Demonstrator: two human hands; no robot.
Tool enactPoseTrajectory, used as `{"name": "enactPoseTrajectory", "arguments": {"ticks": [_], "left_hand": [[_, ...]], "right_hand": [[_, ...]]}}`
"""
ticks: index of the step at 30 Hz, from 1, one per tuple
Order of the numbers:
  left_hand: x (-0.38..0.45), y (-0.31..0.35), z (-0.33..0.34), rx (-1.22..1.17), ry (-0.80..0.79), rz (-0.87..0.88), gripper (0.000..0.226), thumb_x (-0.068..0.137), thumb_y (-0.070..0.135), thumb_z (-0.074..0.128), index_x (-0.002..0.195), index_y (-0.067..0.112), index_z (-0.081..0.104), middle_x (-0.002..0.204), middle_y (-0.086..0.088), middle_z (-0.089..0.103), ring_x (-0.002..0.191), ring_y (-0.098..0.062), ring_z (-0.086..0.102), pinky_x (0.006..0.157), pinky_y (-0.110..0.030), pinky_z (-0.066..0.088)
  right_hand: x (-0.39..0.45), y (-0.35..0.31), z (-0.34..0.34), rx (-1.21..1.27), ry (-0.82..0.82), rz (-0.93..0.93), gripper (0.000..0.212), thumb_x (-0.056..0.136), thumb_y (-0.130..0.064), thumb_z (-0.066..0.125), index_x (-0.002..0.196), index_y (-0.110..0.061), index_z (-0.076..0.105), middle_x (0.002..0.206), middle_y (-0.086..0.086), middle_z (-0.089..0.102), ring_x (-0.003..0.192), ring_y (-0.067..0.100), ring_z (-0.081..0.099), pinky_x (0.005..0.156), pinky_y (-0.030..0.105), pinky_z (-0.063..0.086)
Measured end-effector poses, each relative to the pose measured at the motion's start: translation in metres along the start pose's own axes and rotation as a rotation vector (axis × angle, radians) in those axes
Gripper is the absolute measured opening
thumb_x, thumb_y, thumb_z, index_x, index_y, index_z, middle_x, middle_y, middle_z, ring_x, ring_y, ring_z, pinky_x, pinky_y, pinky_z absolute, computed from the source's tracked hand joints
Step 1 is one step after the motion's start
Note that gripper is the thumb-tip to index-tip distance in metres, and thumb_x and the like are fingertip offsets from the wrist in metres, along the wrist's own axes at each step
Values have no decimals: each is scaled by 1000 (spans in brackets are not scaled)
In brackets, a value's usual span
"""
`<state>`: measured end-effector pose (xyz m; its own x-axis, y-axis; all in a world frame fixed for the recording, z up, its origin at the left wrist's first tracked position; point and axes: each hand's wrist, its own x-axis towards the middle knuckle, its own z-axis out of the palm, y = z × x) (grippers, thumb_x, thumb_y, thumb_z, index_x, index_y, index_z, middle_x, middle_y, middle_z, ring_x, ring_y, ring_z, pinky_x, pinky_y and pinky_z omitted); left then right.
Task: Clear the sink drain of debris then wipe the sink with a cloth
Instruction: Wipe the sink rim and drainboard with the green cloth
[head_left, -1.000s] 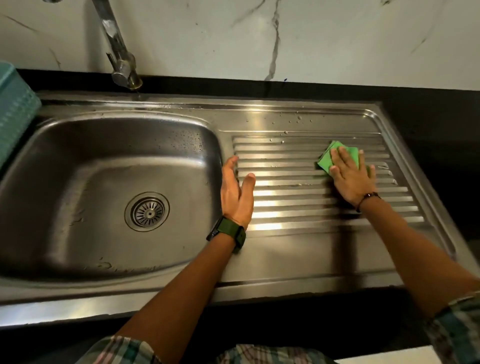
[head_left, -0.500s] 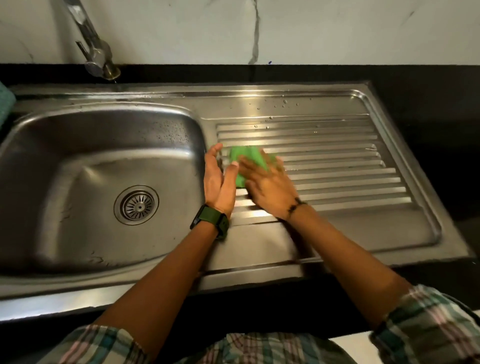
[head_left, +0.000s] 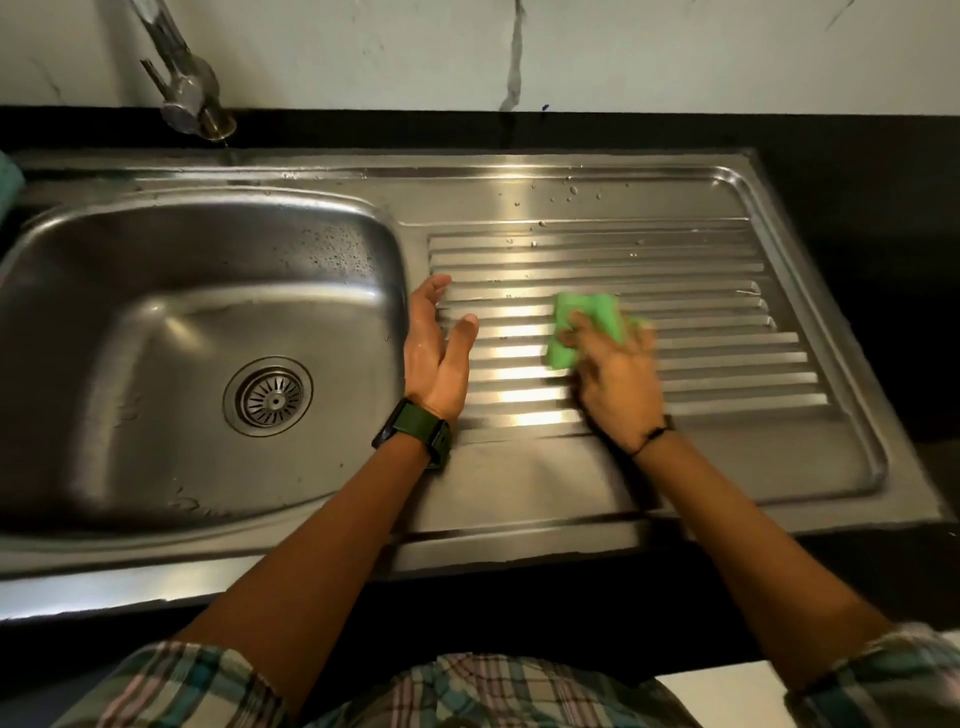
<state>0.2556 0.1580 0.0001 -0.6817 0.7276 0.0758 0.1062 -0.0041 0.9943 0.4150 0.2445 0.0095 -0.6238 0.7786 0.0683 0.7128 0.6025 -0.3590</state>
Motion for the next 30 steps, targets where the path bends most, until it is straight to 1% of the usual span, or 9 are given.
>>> {"name": "enactPoseTrajectory", "arguments": {"ticks": [4, 7, 9, 14, 17, 20, 23, 26, 30], "left_hand": [[3, -3, -1, 6, 14, -7, 60, 70, 38, 44, 124, 11, 43, 119, 0, 52, 108, -11, 51, 98, -33, 42], [3, -5, -3, -9, 33, -35, 59, 69, 39, 44, 122, 14, 43, 114, -5, 54, 104, -21, 54, 95, -43, 45], [1, -4, -1, 21, -16, -17, 55, 71, 41, 45, 121, 18, 44, 117, -9, 53, 104, -25, 54, 92, -39, 46], [4, -2, 4, 88, -65, 24, 46, 73, 45, 43, 116, 30, 42, 121, -1, 49, 92, -4, 48, 75, -2, 38], [14, 5, 7, 94, -64, 63, 46, 79, 36, 44, 122, 18, 43, 116, 9, 50, 92, 15, 48, 70, 5, 36], [27, 13, 13, 103, -54, 67, 43, 83, 27, 43, 123, 14, 43, 99, 23, 46, 71, 31, 44, 61, 8, 35], [29, 12, 15, 107, -103, 35, 47, 81, 30, 43, 125, 14, 42, 107, 15, 50, 83, 19, 49, 66, -2, 42], [25, 5, 16, 140, -146, 9, 47, 80, 32, 43, 123, 14, 44, 121, -6, 51, 99, -14, 51, 74, -19, 43], [30, 1, 18, 1, -93, -42, 37, 79, 27, 44, 114, 14, 49, 110, -5, 54, 91, -11, 51, 74, -17, 44]], "right_hand": [[18, -86, 45, 24, -81, -145, 51, 89, -21, 47, 139, -25, 38, 153, 4, 30, 144, 27, 15, 117, 43, 2], [26, -94, 52, -46, -93, -186, 52, 92, -30, 44, 143, -28, 30, 154, 3, 26, 145, 23, 12, 118, 41, 1], [23, -68, 40, -73, -133, -209, 56, 86, -25, 53, 139, -30, 36, 153, 2, 31, 145, 25, 12, 119, 42, 3], [5, 20, -4, -8, -39, -45, 50, 80, -5, 51, 124, -27, 58, 145, -7, 43, 144, 29, 17, 116, 42, 8], [-4, 73, -25, -28, 24, 77, 48, 82, 1, 48, 122, -21, 60, 143, 0, 46, 142, 33, 21, 116, 47, 13], [-6, 110, -40, -48, 37, 140, 49, 84, 5, 45, 125, -18, 58, 145, 5, 44, 141, 36, 24, 116, 49, 16], [-10, 142, -52, -90, 116, 294, 45, 85, -2, 39, 125, -10, 56, 142, 15, 45, 135, 45, 30, 115, 52, 19], [-9, 160, -54, -127, 86, 382, 50, 85, 3, 43, 133, -11, 48, 150, 11, 34, 142, 43, 12, 117, 50, 5], [-2, 155, -47, -40, 135, 450, 46, 90, 2, 38, 132, -13, 48, 152, 9, 31, 144, 40, 4, 116, 51, -1]]}}
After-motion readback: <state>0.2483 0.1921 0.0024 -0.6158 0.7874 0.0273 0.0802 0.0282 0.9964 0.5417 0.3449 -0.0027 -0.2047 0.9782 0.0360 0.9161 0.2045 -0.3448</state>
